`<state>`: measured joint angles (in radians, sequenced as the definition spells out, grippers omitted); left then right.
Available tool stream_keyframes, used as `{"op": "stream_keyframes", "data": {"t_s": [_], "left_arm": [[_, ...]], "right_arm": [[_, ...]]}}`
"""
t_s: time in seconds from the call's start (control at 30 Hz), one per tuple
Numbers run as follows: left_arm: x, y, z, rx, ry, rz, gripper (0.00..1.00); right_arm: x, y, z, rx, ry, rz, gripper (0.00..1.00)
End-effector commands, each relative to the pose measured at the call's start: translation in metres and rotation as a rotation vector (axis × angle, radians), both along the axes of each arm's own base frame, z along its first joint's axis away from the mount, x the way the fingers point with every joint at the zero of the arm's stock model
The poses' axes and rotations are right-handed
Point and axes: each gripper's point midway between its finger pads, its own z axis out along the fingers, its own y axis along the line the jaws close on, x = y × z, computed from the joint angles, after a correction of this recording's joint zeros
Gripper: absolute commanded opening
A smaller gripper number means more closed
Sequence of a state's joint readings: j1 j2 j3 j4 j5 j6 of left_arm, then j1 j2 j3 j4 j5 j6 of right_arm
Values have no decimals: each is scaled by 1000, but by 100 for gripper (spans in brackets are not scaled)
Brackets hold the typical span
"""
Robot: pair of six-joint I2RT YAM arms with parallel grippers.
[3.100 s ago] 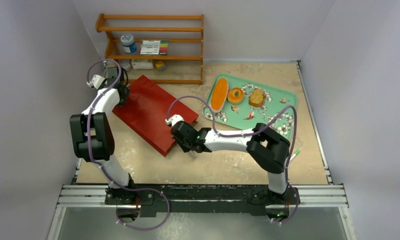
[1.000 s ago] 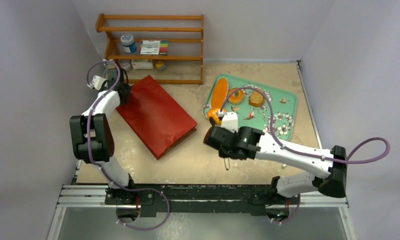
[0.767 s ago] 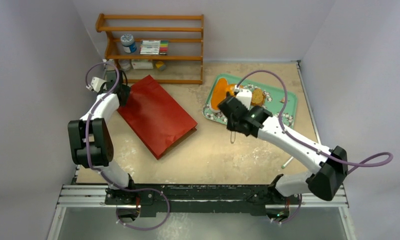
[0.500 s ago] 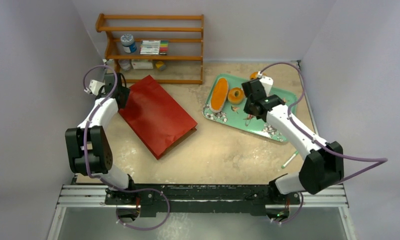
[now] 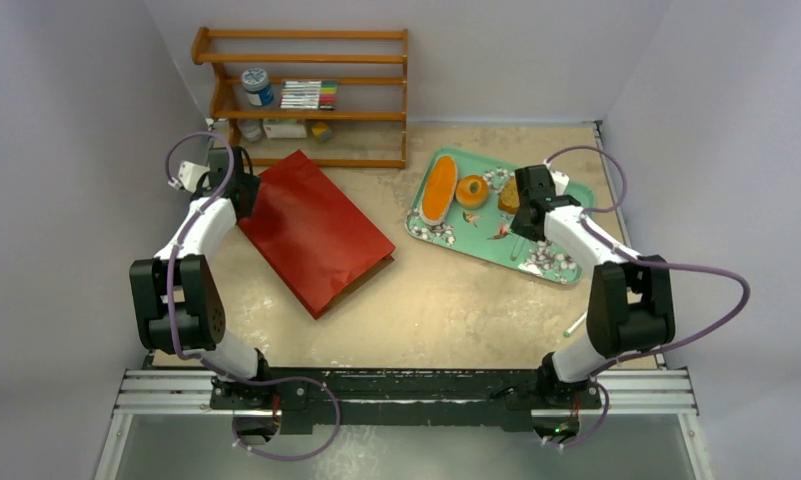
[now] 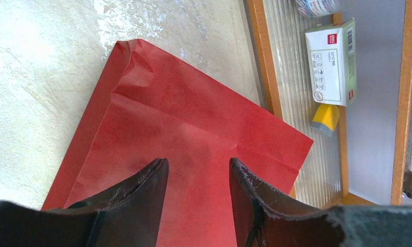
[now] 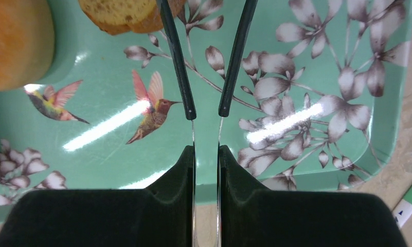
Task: Take the fake bread out of the paper bag
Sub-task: Place the fake bread in the container.
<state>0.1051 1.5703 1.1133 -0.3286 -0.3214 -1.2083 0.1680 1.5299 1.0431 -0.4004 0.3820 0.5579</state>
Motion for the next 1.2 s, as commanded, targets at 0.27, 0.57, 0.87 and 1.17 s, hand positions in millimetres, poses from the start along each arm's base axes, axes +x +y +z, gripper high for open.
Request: {"op": "stream_keyframes", "data": {"t_s": [0.27, 0.57, 0.87, 1.17], "left_arm": [[5, -1, 15, -19, -73, 12, 47], [6, -2, 15, -26, -77, 11, 47], [9, -1, 17, -23, -80, 11, 47], [11, 0, 21, -21, -86, 14, 47]], "right_arm": [[4, 1, -30, 83, 33, -18, 37], [-1, 2, -38, 110, 53, -14, 41], [-4, -5, -21, 110, 10, -31, 41], [0, -18, -12, 133, -24, -57, 40]]}}
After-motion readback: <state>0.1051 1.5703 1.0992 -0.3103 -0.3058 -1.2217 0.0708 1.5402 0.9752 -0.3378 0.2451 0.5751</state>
